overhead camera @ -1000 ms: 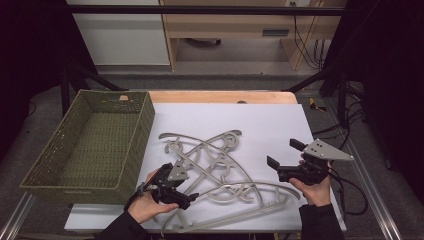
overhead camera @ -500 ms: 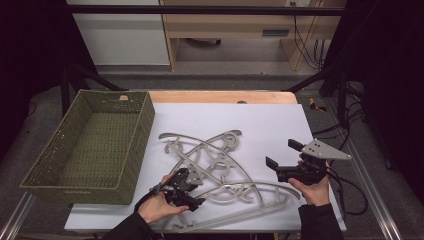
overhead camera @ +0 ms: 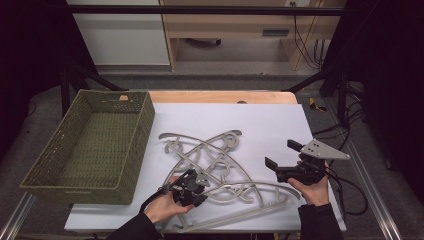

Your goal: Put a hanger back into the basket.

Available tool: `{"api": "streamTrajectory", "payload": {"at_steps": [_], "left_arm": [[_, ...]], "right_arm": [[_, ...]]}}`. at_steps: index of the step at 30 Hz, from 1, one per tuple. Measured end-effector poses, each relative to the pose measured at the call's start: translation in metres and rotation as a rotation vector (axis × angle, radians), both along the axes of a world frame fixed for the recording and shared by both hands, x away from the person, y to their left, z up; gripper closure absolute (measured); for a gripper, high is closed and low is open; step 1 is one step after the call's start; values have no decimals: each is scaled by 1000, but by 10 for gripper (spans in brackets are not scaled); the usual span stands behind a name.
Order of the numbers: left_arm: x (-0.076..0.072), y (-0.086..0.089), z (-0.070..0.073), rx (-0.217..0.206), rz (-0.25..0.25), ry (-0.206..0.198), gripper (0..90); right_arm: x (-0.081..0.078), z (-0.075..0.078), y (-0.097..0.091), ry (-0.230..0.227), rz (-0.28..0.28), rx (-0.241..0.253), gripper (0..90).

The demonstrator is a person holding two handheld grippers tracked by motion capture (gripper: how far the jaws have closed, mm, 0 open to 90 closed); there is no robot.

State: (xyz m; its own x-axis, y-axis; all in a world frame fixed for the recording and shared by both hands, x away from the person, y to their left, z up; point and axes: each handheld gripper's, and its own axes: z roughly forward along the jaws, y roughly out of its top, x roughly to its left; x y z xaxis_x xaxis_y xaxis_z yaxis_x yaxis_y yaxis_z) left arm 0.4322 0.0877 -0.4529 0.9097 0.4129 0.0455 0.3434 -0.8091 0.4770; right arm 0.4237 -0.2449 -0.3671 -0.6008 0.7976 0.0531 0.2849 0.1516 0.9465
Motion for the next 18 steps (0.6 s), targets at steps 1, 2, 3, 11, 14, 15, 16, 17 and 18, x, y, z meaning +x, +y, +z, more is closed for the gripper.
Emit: {"api": "streamTrajectory", "payload": {"at_steps": [1, 2, 3, 11, 14, 15, 16, 17, 18], "left_arm": [[0, 0, 0, -3, 1, 7, 735], [-1, 0, 0, -7, 2, 6, 752], [-1, -1, 1, -10, 3, 11, 773], [-7, 1, 6, -35, 10, 19, 806], [-11, 2, 8, -52, 7, 21, 809], [-12, 2, 9, -70, 10, 23, 810], [-13, 3, 11, -84, 11, 27, 811], [-14, 5, 13, -97, 11, 32, 811], [-15, 6, 15, -111, 13, 31, 812]], "right_arm": [[0, 0, 0, 0, 0, 0, 28], [0, 0, 0, -1, 0, 2, 28], [0, 0, 0, 1, -4, 2, 28], [0, 0, 0, -1, -5, 5, 31], [0, 1, -1, -3, -4, 1, 31], [-1, 1, -1, -3, -5, 2, 31], [-1, 1, -1, -1, -7, 5, 31], [-1, 1, -2, -3, -8, 6, 31], [-1, 2, -2, -5, -9, 8, 32]]}}
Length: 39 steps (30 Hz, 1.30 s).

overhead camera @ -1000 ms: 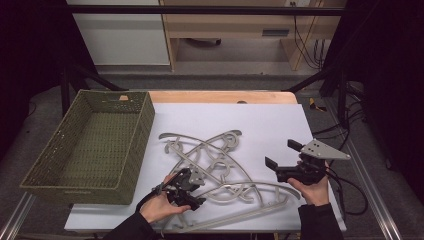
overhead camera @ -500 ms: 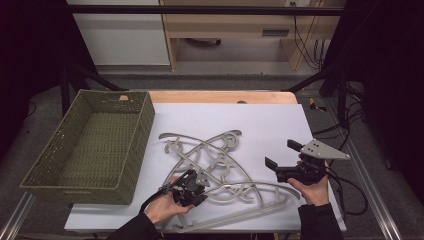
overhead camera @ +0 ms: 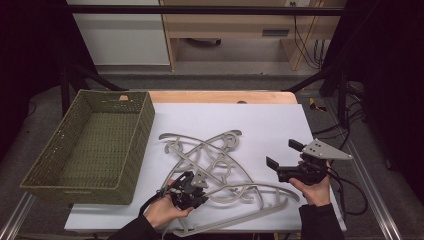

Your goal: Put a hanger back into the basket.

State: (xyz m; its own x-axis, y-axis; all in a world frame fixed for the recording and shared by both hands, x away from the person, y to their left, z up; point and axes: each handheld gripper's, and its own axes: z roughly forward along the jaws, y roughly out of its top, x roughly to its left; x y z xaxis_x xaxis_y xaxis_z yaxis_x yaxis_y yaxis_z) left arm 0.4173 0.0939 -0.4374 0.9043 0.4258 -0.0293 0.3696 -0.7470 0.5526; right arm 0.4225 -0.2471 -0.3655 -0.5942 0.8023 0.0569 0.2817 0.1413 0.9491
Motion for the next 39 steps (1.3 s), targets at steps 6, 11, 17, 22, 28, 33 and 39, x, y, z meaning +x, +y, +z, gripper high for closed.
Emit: {"api": "streamTrajectory", "payload": {"at_steps": [6, 11, 17, 22, 28, 33, 39], "left_arm": [[-6, 13, 13, -40, 19, -14, 813], [-10, 23, 24, -72, 34, -31, 815], [-15, 21, 28, -115, 11, -26, 816], [-19, 18, 32, -177, 4, -16, 817], [-16, 27, 38, -184, 32, -39, 817], [-11, 41, 47, -207, 83, -59, 817], [-5, 63, 59, -249, 150, -86, 817]], "right_arm": [[-1, 1, -2, -5, 0, 7, 33], [-1, 2, -2, -6, 1, 9, 34], [-1, 2, -3, -5, 2, 12, 35], [-2, 2, -3, -2, 0, 12, 35], [-2, 3, -4, -10, 1, 13, 35], [-2, 3, -5, -7, 1, 13, 33], [-3, 4, -7, -13, -6, 19, 32]]}}
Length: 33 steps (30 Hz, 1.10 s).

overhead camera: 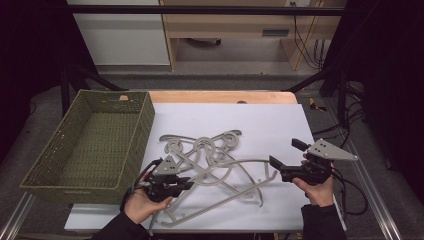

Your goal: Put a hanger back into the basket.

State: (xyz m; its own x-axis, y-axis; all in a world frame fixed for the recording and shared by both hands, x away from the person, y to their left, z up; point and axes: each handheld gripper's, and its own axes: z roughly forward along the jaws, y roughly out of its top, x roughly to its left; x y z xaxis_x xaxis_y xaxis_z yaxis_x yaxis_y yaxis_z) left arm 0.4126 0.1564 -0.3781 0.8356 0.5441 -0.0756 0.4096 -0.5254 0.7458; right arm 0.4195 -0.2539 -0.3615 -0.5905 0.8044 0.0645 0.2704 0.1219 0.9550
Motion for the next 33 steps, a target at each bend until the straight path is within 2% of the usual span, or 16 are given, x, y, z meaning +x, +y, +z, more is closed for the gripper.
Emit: {"api": "streamTrajectory", "payload": {"at_steps": [6, 12, 19, 22, 33], "left_arm": [[6, 22, 12, -24, 61, -12, 817], [9, 44, 24, -24, 130, -37, 817], [15, 75, 43, -48, 208, -89, 817], [19, 88, 51, -61, 232, -106, 817], [39, 121, 82, -58, 275, -156, 817]], "right_arm": [[0, 0, -3, -1, -3, 3, 32], [0, 0, -3, -5, -8, 5, 31], [0, 1, -3, -3, -11, 5, 31], [-1, 1, -4, -5, -17, 6, 31], [0, 1, -4, -4, -18, 5, 31]]}}
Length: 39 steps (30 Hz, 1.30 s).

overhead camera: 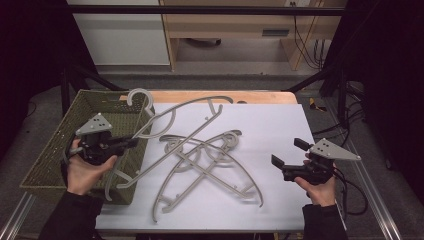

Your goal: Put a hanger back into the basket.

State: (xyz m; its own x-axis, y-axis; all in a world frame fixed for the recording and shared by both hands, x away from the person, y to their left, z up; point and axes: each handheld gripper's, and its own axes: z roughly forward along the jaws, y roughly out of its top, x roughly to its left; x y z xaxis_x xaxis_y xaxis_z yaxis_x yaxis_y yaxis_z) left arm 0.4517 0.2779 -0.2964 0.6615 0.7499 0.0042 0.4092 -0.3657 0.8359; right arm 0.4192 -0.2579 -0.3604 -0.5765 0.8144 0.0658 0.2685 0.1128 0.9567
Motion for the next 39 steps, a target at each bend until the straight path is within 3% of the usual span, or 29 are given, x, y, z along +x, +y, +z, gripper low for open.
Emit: {"api": "streamTrajectory", "payload": {"at_steps": [9, 15, 21, 28, 35, 39], "left_arm": [[13, 37, 18, 9, 43, -43, 817], [23, 65, 21, 7, 68, -60, 816], [29, 88, 15, 31, 119, -64, 817], [34, 115, 0, 52, 166, -40, 816], [39, 147, -16, 29, 230, -31, 817], [42, 160, -23, 43, 253, -11, 816]], "right_arm": [[0, 0, 0, 4, 1, 0, 30], [1, -1, 1, 5, 0, -4, 30], [2, -3, 2, 12, 0, -8, 30], [3, -4, 3, 16, -1, -9, 30], [5, -6, 4, 24, 1, -14, 30], [6, -6, 4, 25, 0, -13, 30]]}}
